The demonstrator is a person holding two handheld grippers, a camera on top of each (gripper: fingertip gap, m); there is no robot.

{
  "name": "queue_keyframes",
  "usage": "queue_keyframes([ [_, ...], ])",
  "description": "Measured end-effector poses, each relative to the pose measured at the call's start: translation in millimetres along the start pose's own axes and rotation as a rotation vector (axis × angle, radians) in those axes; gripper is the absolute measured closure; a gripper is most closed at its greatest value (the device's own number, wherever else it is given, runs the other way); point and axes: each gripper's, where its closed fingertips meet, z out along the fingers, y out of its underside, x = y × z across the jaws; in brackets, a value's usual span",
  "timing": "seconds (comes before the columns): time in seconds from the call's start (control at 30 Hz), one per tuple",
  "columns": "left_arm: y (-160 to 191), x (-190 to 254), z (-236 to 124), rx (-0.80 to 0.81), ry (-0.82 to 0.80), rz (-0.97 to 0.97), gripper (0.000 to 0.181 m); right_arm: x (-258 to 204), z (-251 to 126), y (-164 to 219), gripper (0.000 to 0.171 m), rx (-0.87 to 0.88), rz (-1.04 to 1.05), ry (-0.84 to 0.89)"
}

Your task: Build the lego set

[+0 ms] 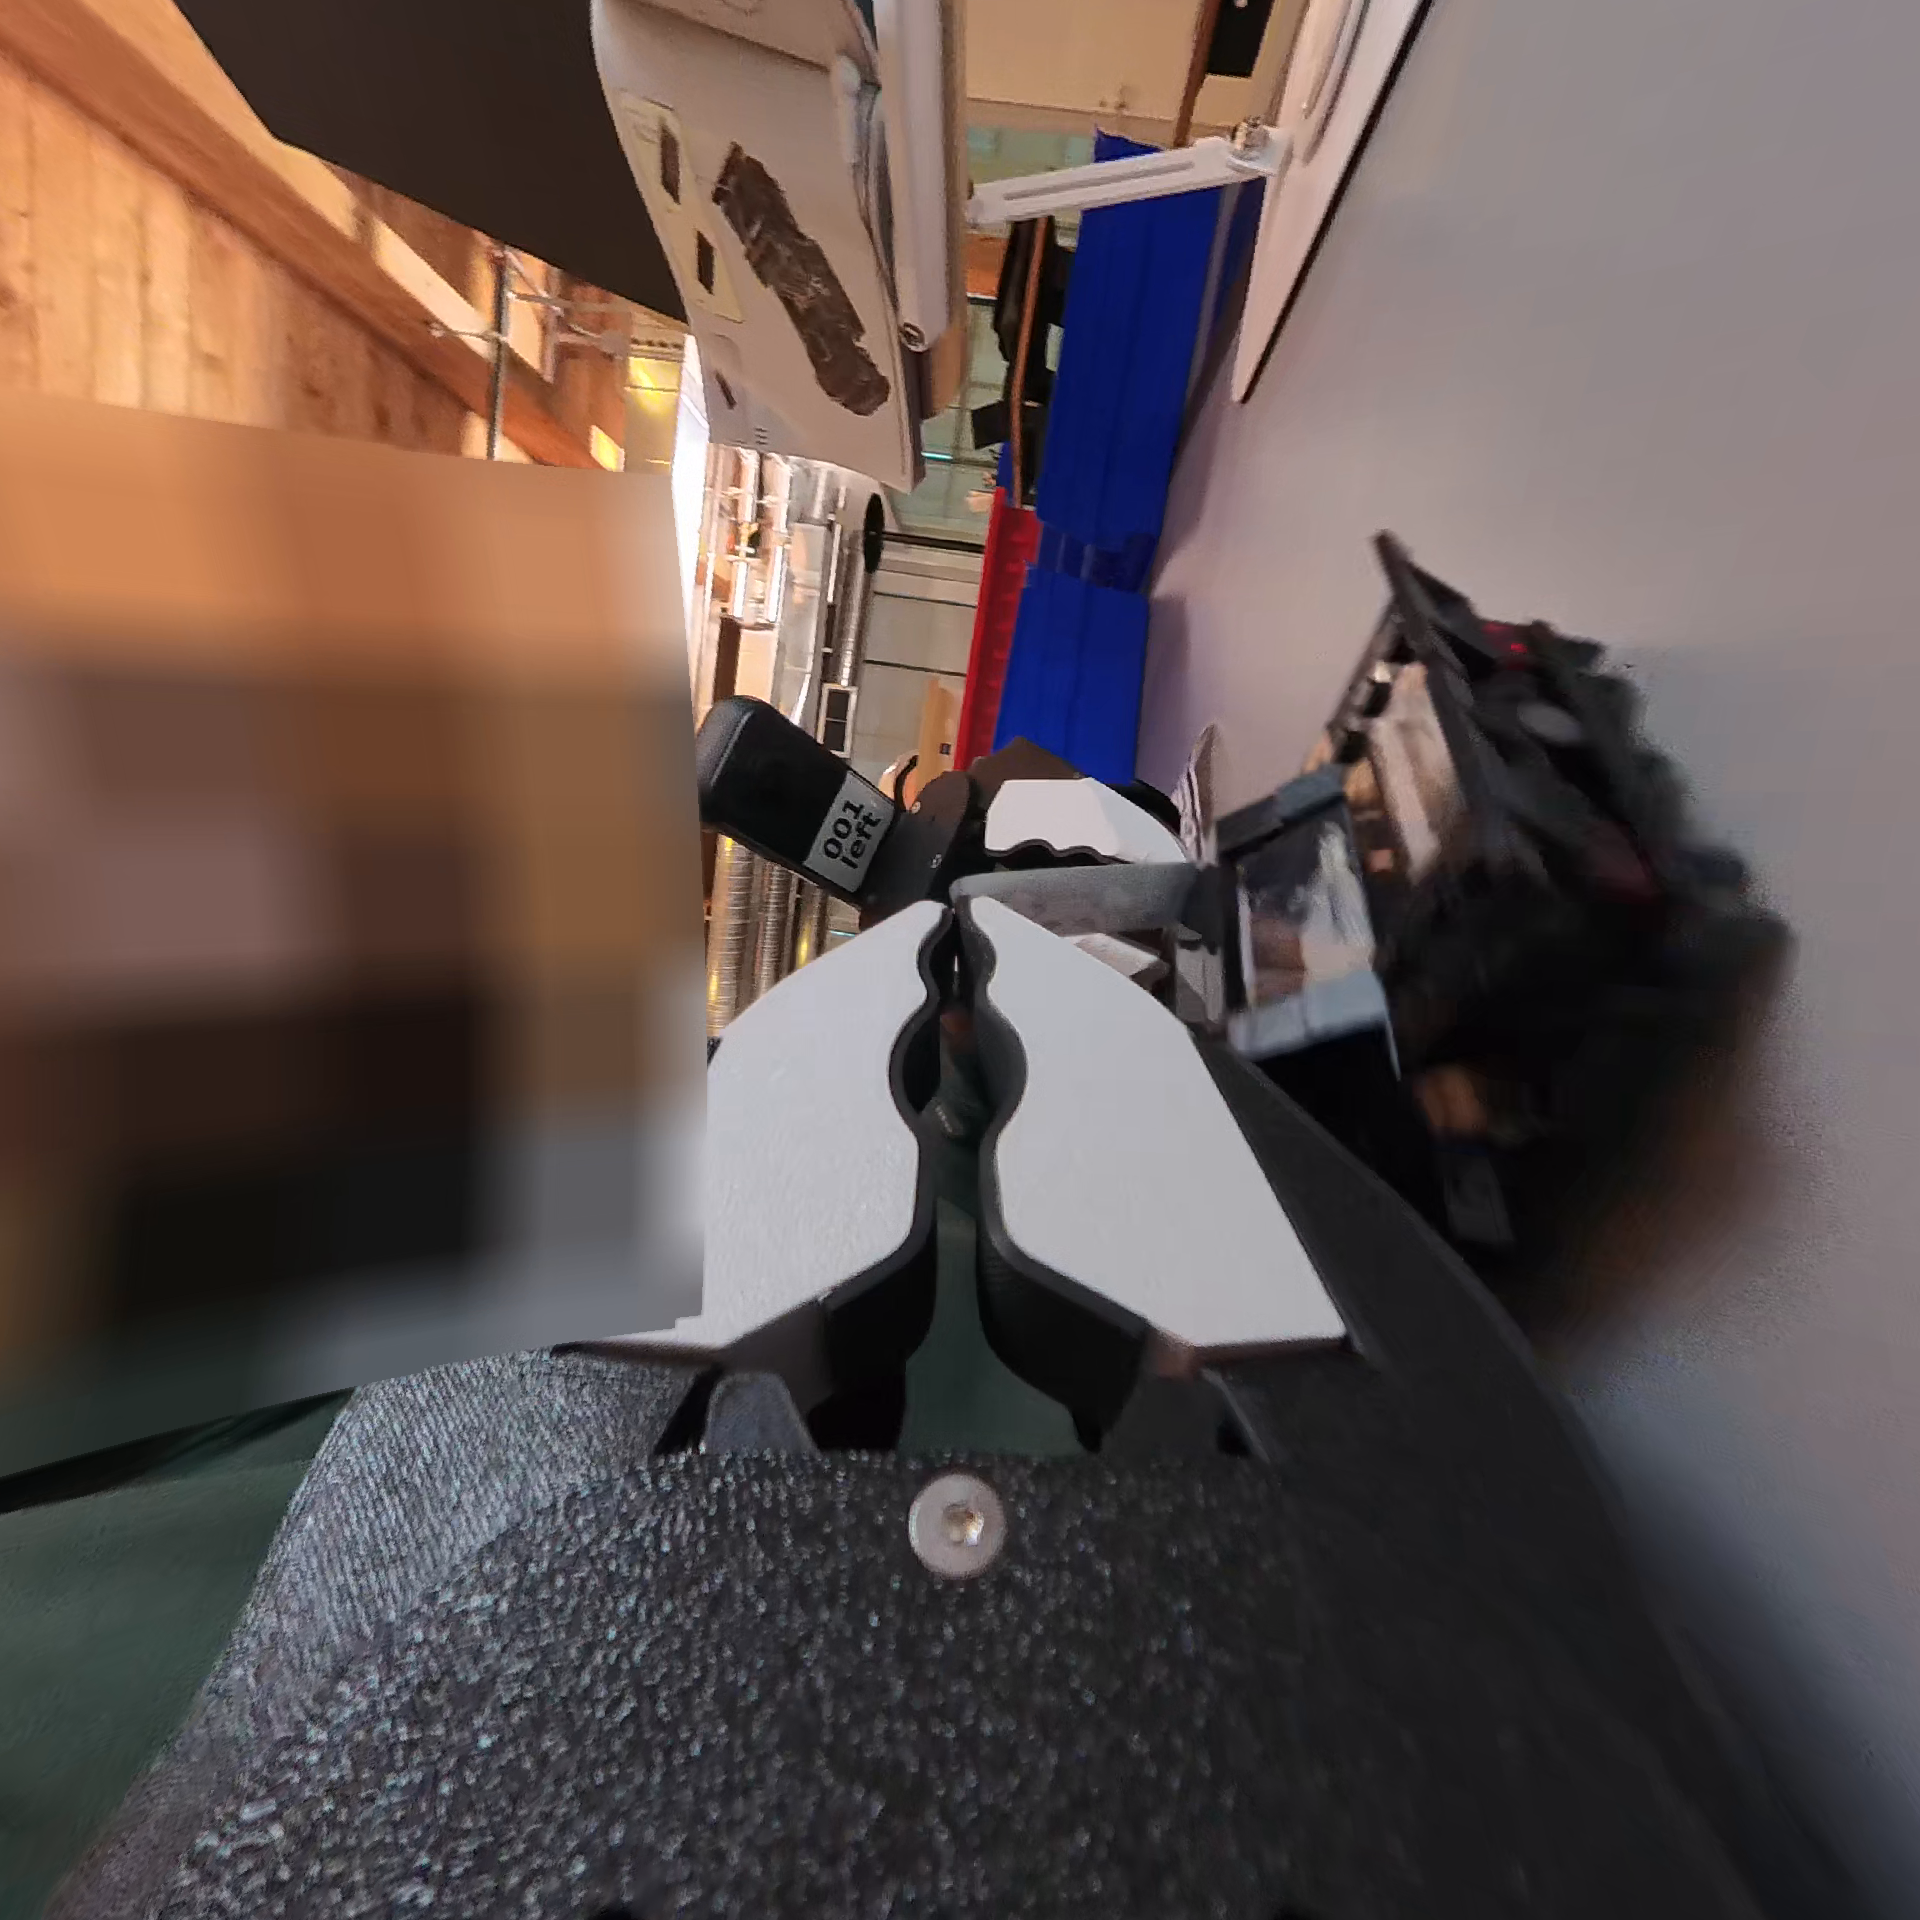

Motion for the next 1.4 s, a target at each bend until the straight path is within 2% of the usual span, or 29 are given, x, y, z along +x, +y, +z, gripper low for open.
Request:
queue_keyframes([
  [0.3, 0.8, 20.1, 11.8, -0.003, 0.052, 0.034, 0.162, -0.5, 0.7, 2.0, 0.171, -0.008, -0.020, 0.003],
  [0.37, 0.2, 19.4, 13.7, -0.006, 0.041, 0.033, 0.157, -2.6, 1.3, 3.7, 0.171, -0.018, -0.032, -0.007],
  [0.5, -5.6, 10.0, 18.7, -0.028, 0.030, -0.070, 0.142, -4.0, 3.5, 6.7, 0.171, -0.038, -0.056, -0.008],
  [0.63, -11.1, 8.9, 37.0, -0.107, 0.062, -0.157, 0.138, -12.9, 0.6, 5.3, 0.171, -0.015, -0.099, -0.049],
  [0.77, -12.7, 12.8, 51.2, -0.198, 0.082, -0.196, 0.149, -29.4, -14.2, -0.9, 0.171, 0.065, -0.160, -0.108],
  [0.93, -6.1, 15.1, 42.3, -0.233, 0.043, -0.200, 0.169, -38.0, -30.1, 0.4, 0.171, 0.108, -0.230, -0.089],
  [1.13, 8.0, 10.7, 18.5, -0.166, -0.078, -0.302, 0.170, -30.0, -17.9, 17.1, 0.171, 0.091, -0.175, -0.045],
  [1.4, 30.6, 7.1, -25.4, 0.106, -0.197, -0.559, 0.167, -8.6, 17.2, 30.1, 0.171, 0.081, -0.037, 0.021],
])
